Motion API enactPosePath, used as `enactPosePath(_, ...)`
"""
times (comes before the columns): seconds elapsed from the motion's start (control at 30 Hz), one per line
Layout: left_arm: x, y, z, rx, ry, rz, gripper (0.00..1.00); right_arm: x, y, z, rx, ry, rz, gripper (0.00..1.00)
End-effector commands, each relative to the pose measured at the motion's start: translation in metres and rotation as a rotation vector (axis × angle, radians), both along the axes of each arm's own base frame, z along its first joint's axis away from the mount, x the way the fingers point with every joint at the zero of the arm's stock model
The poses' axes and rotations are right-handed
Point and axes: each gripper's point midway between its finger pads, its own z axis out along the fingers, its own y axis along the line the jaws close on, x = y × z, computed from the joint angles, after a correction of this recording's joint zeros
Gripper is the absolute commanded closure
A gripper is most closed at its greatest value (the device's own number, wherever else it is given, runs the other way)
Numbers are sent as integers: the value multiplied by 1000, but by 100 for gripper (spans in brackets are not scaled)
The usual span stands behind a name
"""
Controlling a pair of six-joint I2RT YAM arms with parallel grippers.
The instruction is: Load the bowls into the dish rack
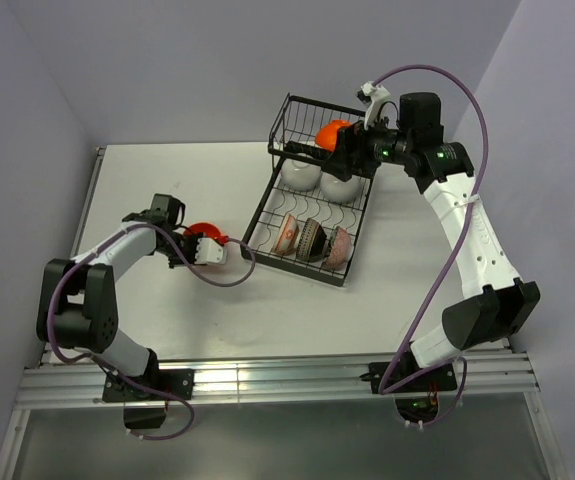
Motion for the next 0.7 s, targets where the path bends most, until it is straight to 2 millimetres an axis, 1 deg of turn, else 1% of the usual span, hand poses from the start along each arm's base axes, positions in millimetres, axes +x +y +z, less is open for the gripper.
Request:
enactPosePath(0.0, 6, -1, 8, 32, -22, -45, 75, -6, -2, 29, 24, -79, 14, 0)
enactPosePath(0.03, 6, -2, 8, 36, -18, -47, 80, -5, -4, 33, 24, -88, 8, 0)
enactPosePath(0.07, 0, -3, 8, 41, 6, -55, 85, -4, -5, 33, 24, -87, 5, 0)
enactPosePath(0.1, -2, -6, 10, 29, 15, -59, 94, -3, -7, 35, 27, -92, 1, 0)
enactPosePath(0.13, -1, -10, 19, 7, 18, -51, 98, -3, -7, 39, 33, -97, -5, 0)
enactPosePath(0.17, -2, -14, 26, -14, 30, -44, 100, -3, -11, 42, 38, -101, -14, 0)
enactPosePath(0.2, -10, -17, 33, -38, 70, -28, 100, -3, -13, 45, 45, -104, -15, 0)
enactPosePath(0.23, -3, -34, 60, -137, 72, -2, 100, -4, -15, 47, 54, -103, -18, 0)
enactPosePath(0.27, -3, -41, 79, -181, 75, 6, 100, -2, -22, 53, 60, -113, -35, 0)
enactPosePath(0.3, -11, -48, 96, -227, 125, 18, 100, -4, -25, 56, 70, -114, -30, 0)
enactPosePath(0.33, 3, -68, 145, -358, 105, 47, 100, -4, -29, 60, 79, -116, -42, 0)
enactPosePath(0.37, 3, -78, 171, -430, 125, 51, 100, -3, -39, 63, 85, -122, -65, 0)
enactPosePath(0.4, -4, -85, 195, -498, 191, 90, 100, -4, -43, 66, 93, -129, -70, 0)
enactPosePath(0.43, 2, -103, 245, -631, 168, 46, 100, -4, -47, 67, 102, -127, -82, 0)
enactPosePath(0.47, 3, -111, 269, -699, 180, 54, 100, -4, -50, 68, 108, -126, -89, 0)
enactPosePath(0.5, -2, -118, 290, -783, 308, 165, 100, -5, -56, 73, 124, -133, -100, 0)
enactPosePath(0.53, 4, -129, 329, -902, 244, 92, 100, -6, -57, 72, 128, -130, -102, 0)
enactPosePath(0.57, 3, -133, 344, -958, 265, 103, 100, -5, -68, 75, 131, -139, -130, 0)
enactPosePath(0.6, -9, -136, 352, -1034, 425, 227, 100, -5, -70, 75, 136, -137, -136, 0)
enactPosePath(0.63, 8, -141, 393, -1168, 237, 172, 100, -6, -73, 77, 137, -144, -143, 0)
enactPosePath(0.67, 4, -142, 414, -1289, 317, 261, 100, -7, -75, 77, 137, -147, -149, 0)
